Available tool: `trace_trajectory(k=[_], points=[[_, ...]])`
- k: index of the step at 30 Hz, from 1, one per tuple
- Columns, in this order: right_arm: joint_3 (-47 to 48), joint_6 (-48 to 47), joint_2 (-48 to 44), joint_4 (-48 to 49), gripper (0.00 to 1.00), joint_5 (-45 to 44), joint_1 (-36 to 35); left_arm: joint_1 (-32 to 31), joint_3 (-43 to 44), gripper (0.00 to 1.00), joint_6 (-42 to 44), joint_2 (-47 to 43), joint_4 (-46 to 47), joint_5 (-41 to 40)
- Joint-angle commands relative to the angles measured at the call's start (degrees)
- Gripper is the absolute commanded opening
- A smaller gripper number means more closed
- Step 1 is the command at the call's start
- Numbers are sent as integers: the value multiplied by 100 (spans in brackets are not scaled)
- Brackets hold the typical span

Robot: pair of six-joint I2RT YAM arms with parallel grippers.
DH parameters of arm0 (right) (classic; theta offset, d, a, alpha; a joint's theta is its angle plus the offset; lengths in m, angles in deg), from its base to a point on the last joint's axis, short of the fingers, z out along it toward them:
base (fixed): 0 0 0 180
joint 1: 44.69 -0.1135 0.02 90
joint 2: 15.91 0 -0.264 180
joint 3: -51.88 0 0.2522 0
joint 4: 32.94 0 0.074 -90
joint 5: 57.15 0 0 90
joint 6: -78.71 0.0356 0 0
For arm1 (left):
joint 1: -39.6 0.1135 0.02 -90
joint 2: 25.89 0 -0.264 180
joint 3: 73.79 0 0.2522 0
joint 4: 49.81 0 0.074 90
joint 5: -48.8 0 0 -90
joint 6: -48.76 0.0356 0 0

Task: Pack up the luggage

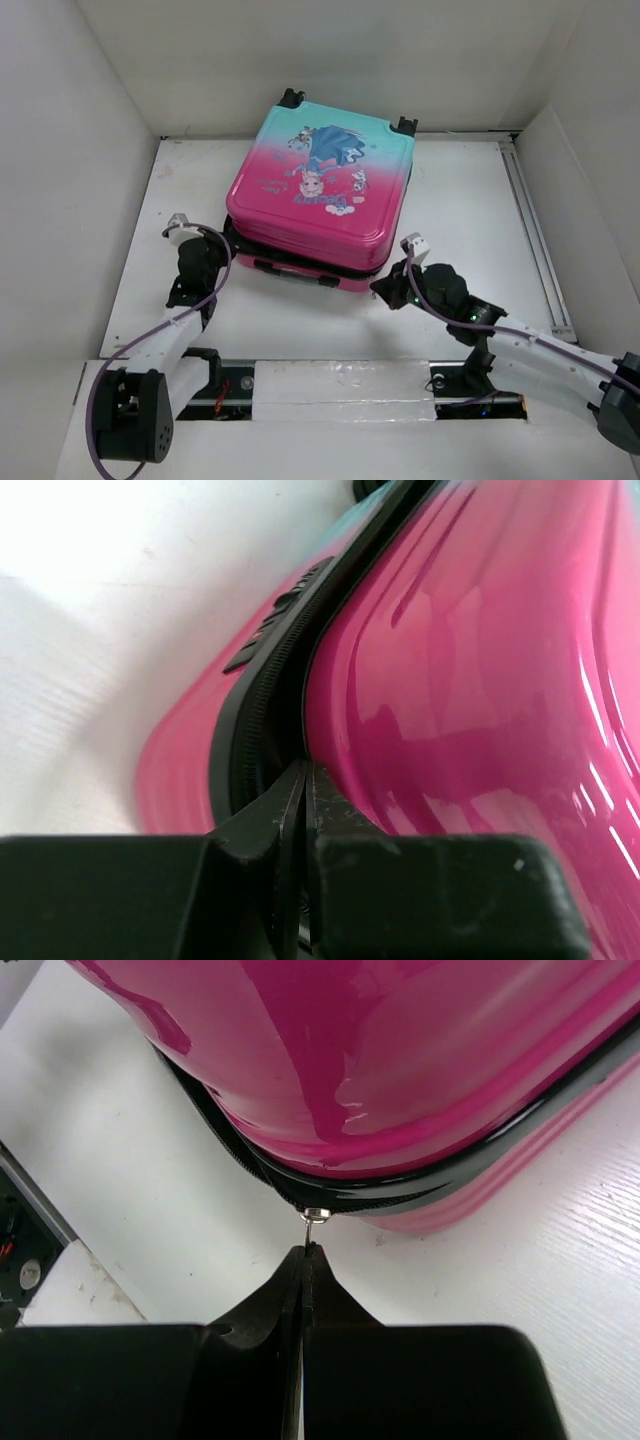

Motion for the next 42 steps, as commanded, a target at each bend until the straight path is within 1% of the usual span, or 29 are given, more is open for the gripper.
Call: trace_trajectory(k=[1,2,3,4,5,7,9,11,15,17,18,19,20,21,23,24,25,26,28,29,30,31,33,34,35,37,39,41,42], points=[[39,235,194,569,0,487,-274,-181,-297,0,176,266,290,519],[38,288,430,884,0,556,-327,-303,-298,0,115,266,292,519],[90,289,571,1009,0,557,-484,-444,-359,0,114,266,292,345],[204,341,877,1210,0,496,-607,-767,-359,0,53,153,292,248],[284,342,1019,1212,0,417,-730,-901,-420,0,53,152,292,177],[450,394,1274,1545,0,163,-1116,-1191,-473,0,-35,-14,230,124],[609,394,1626,1634,0,13,-1293,-1341,-534,0,-123,-76,230,71],[829,394,1776,1573,0,-286,-1478,-1342,-596,0,-246,-146,230,71],[1092,394,2372,1731,0,-558,-1724,-1394,-720,0,-246,-199,178,238],[1163,446,2436,1590,0,-899,-1838,-1394,-781,0,-308,-199,178,238],[1111,447,2436,1590,0,-971,-1839,-1394,-781,0,-308,-356,126,168],[1041,499,2262,1590,0,-1085,-1839,-1394,-781,0,-177,-436,-180,98],[979,500,2156,1477,0,-1252,-1839,-1394,-616,0,-115,-541,-374,-138],[848,500,2041,1389,0,-1314,-1839,-1394,-553,0,-45,-786,-533,-236],[724,500,1655,1170,0,-1315,-1638,-1394,-413,0,17,-1016,-954,-420],[619,500,1514,1108,0,-1080,-1393,-1394,-229,3,70,-1191,-1121,-656],[618,448,1382,1107,0,-982,-1286,-1394,-149,20,70,-1271,-1306,-798],[557,447,1146,1037,0,-894,-1190,-1394,-70,28,70,-1350,-1612,-956],[557,307,995,844,0,-771,-1066,-1394,106,46,-8,-1595,-1974,-1702],[609,254,942,765,0,-770,-1066,-1394,107,61,-87,-1666,-2280,-2000],[610,201,881,625,0,-709,-1066,-1394,107,67,-166,-1719,-2353,-2238],[610,201,880,624,0,-613,-1066,-1281,107,69,-219,-1720,-2354,-2458],[610,201,880,553,0,-419,-1066,-1158,107,69,-342,-1624,-2249,-2460],[557,201,828,553,0,-210,-1066,-1079,107,63,-413,-1510,-2196,-2408],[487,201,827,553,0,-103,-1066,-913,107,63,-413,-1222,-2195,-2408],[426,201,827,624,0,-32,-1066,-719,159,62,-518,-921,-1871,-2408],[425,201,827,624,0,65,-1066,-421,317,62,-519,-562,-1660,-2154],[425,201,670,370,15,-101,-1066,-366,492,62,-466,-428,-1396,-2100],[355,201,582,369,21,-241,-1066,-366,493,60,-414,-367,-1317,-2039]])
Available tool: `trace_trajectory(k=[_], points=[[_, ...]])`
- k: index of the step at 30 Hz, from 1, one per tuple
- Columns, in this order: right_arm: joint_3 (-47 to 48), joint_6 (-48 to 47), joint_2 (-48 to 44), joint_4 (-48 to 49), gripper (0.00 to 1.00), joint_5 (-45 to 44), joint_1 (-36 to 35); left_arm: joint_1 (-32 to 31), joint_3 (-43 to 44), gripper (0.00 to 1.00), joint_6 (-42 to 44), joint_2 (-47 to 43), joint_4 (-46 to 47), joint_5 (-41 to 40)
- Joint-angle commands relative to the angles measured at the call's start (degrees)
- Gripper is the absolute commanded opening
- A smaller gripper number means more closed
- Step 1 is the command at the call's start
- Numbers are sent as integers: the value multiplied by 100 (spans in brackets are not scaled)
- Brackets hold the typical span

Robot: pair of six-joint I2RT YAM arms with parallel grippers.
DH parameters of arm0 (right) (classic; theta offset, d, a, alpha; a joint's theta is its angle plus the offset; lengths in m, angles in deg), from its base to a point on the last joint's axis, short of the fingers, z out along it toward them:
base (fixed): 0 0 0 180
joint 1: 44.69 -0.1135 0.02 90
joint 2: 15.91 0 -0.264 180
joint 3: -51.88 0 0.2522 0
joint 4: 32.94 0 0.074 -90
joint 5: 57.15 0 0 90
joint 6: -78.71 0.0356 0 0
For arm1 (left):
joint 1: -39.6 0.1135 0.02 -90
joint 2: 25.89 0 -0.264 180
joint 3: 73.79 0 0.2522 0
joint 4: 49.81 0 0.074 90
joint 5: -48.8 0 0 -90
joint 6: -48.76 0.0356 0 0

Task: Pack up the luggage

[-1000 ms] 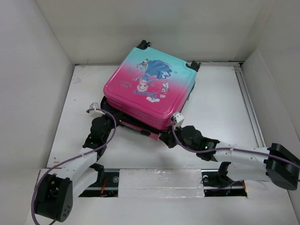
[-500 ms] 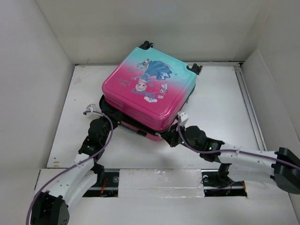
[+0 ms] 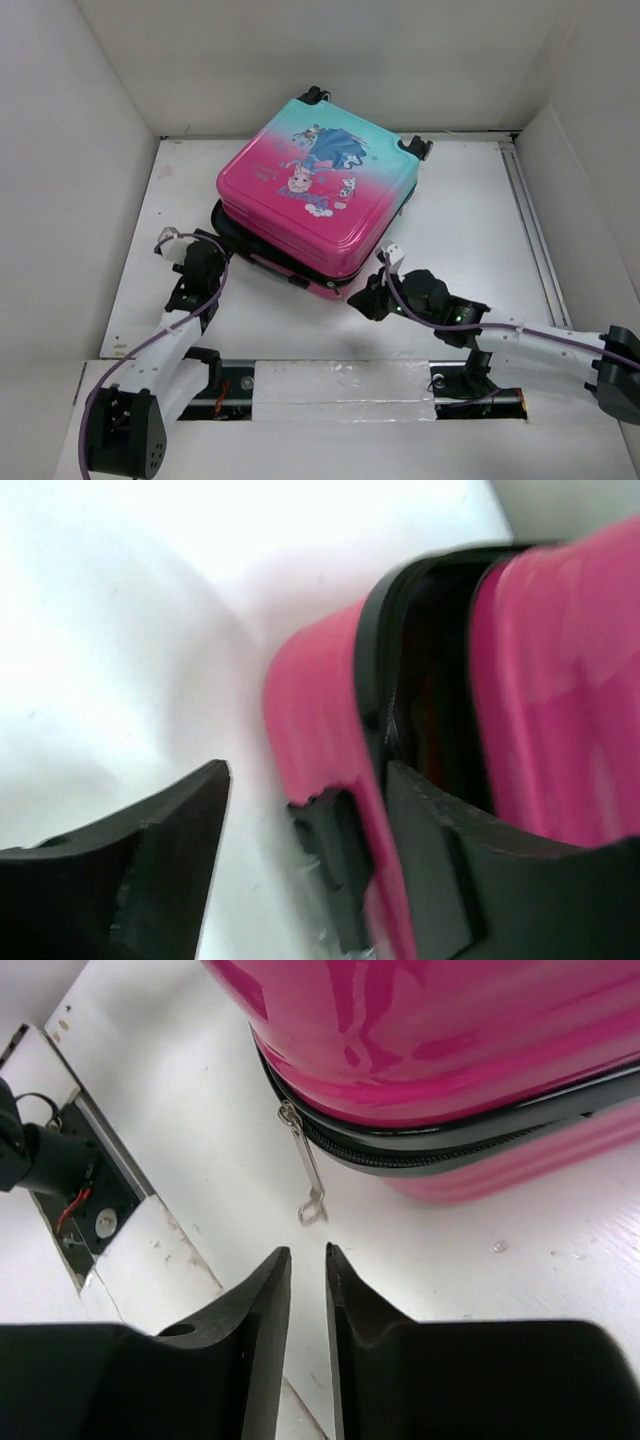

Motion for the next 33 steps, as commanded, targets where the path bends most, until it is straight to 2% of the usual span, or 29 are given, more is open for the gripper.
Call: trace_trajectory(k=[1,5,11,14,16,18,20,21,23,24,26,27,29,33], points=[[-54,-59,-419,-134,28,-57,8,106,373,58,98,158,593,-4],[7,-173,-605,-424,34,-118,8,106,532,54,160,439,534,-65],[7,-279,-404,-486,35,5,8,106,198,54,318,272,1105,49],[7,-226,-403,-486,35,-241,8,106,689,52,441,963,807,49],[86,-226,-534,-739,38,-311,8,106,751,49,538,1282,963,101],[192,-226,-613,-1012,42,-478,174,106,751,26,538,1572,1121,172],[289,-226,-693,-1415,47,-766,314,106,751,11,608,1704,1280,338],[341,-226,-771,-1496,50,-873,507,106,699,0,661,1810,1341,339],[341,-287,-772,-1619,53,-874,832,106,699,0,765,1863,1447,497],[411,-288,-772,-1620,54,-874,1208,106,646,0,836,1924,1526,654],[412,-419,-545,-1454,52,-699,1649,106,550,0,942,1925,1684,804],[412,-489,-439,-1261,51,-472,2095,106,410,0,1012,1847,1685,805],[482,-490,-89,-918,48,-208,2528,-113,251,0,1091,1636,1737,805],[657,-288,797,154,47,460,3320,-114,-188,0,1092,1240,1790,1296]])
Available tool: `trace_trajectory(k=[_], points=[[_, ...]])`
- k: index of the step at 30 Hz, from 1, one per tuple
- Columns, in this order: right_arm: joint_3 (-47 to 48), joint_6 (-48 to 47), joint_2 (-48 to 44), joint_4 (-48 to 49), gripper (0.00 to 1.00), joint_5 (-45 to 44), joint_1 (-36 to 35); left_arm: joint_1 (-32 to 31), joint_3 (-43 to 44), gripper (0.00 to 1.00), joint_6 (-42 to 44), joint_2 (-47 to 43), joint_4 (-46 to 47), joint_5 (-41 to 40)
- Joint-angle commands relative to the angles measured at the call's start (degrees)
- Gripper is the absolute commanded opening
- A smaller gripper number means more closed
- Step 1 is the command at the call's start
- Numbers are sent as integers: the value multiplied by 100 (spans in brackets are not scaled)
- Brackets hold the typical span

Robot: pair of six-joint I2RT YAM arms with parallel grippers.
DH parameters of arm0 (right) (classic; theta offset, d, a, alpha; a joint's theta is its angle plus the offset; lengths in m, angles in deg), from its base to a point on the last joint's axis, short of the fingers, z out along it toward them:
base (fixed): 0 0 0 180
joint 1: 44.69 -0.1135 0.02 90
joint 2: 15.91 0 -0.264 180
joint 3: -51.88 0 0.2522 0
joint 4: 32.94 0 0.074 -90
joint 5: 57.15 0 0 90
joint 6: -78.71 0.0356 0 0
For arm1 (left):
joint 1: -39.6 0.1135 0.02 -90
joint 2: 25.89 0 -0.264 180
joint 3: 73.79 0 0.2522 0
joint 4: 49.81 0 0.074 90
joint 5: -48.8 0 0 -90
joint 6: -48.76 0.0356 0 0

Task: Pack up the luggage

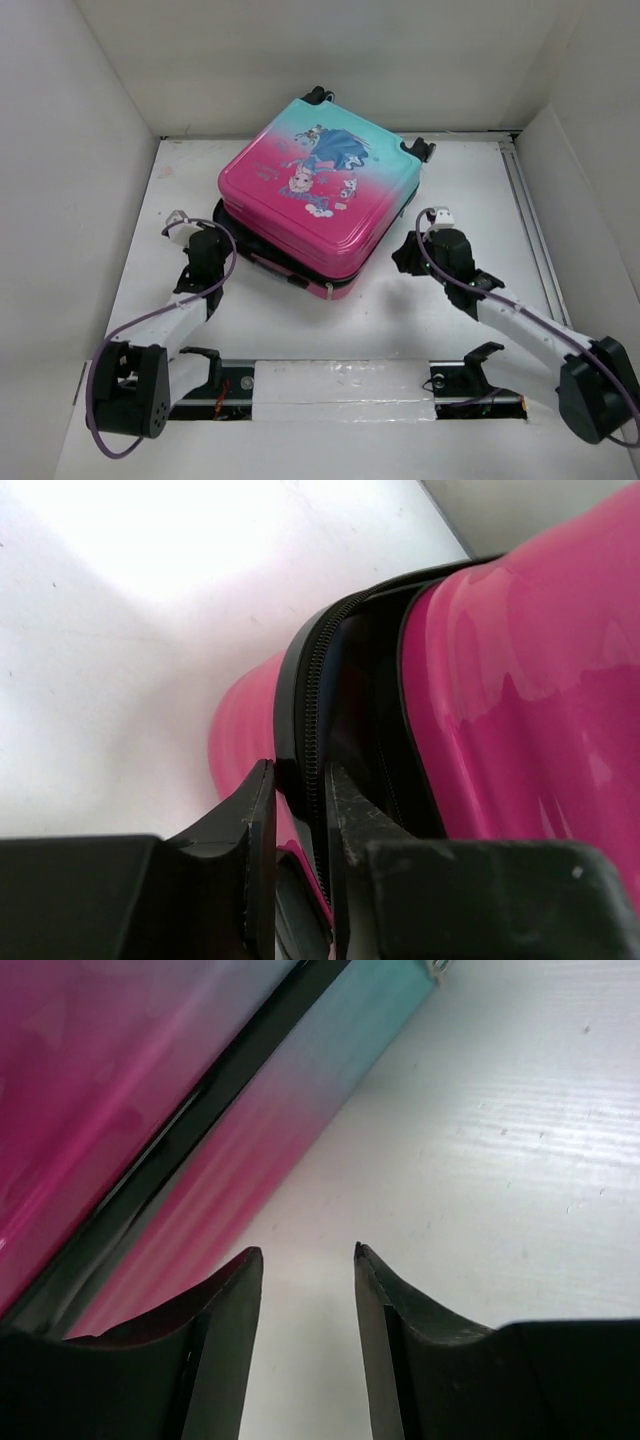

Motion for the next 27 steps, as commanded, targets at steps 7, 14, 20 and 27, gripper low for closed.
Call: trace_trajectory(k=[7,14,20,27], points=[[1611,117,2574,2100,45,1668,797,-263,-1005,0,294,-978,-208,1680],[3027,345,3702,2592,43,2697,1025,-1641,-584,0,461,-1471,-760,742],[3407,109,3537,1645,43,2190,1543,-2458,-267,0,119,-1322,-814,513],[360,828,1368,2485,26,1775,1895,-2574,-460,0,-102,-1594,-700,600]])
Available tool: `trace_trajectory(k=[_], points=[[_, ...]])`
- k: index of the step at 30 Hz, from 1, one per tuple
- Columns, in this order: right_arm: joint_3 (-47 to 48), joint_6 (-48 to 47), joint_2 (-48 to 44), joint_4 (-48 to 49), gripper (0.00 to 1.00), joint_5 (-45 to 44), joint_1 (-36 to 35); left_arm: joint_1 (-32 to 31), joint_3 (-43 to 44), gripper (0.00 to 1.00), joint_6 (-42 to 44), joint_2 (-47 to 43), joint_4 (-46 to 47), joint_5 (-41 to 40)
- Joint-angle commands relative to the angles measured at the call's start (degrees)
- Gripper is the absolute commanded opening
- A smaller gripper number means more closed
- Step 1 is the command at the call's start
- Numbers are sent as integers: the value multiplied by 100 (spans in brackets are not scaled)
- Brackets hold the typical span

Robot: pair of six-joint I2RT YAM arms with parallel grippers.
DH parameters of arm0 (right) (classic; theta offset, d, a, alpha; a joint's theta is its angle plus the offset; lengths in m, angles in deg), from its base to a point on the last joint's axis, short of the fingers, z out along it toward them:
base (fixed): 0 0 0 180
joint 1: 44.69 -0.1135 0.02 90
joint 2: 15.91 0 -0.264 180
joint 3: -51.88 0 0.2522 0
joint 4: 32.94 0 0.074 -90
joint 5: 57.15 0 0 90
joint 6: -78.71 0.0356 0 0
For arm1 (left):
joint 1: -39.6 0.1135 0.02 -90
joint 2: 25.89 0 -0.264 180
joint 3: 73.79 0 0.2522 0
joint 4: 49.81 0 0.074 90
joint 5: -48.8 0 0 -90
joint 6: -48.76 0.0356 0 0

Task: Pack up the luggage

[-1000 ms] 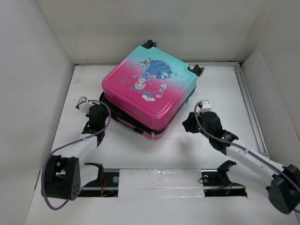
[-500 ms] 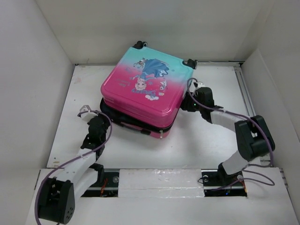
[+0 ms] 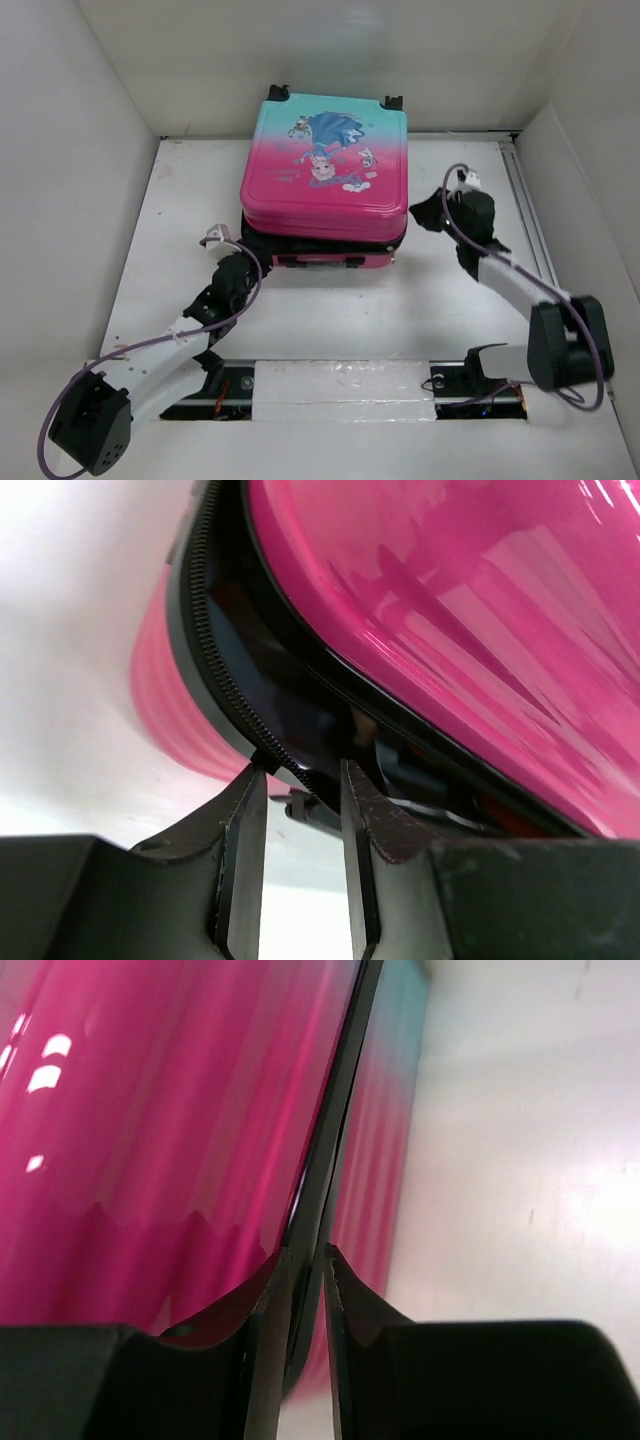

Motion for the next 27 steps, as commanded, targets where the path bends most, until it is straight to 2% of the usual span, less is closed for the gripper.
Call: trace_trajectory(k=[1,3,4,6,8,12,13,16,18,22,26,27], points=[[-1369,435,-1353,858,25,297,-35,-209,12,0,49,-125,196,1039],[-2088,435,-2015,859,23,481,-95,-209,81,0,101,-73,135,1101],[-2258,357,-2671,859,23,596,-148,-209,82,0,102,-73,135,1153],[-2435,208,-3211,597,30,955,-393,-209,82,0,102,-20,135,1154],[-2436,-64,-3642,254,42,888,-596,-209,82,0,102,120,135,1154],[-2217,-460,-3312,-134,57,579,-659,-209,135,0,102,121,187,1154],[-2085,-461,-3154,-134,58,901,-545,-209,135,0,102,69,187,1154],[-1883,-400,-2425,191,59,1411,-492,-209,204,0,102,68,-5,1101],[-1741,-400,-2117,191,59,1414,-492,-209,205,0,102,-63,-58,1049],[-1864,-400,-2115,278,61,1151,-492,-209,205,0,154,-204,-207,1048],[-1803,-470,-1791,488,61,1203,-492,-209,100,0,154,-204,-86,1039],[-1803,-470,-1694,568,58,1342,-492,-209,100,0,154,-204,-85,1039]])
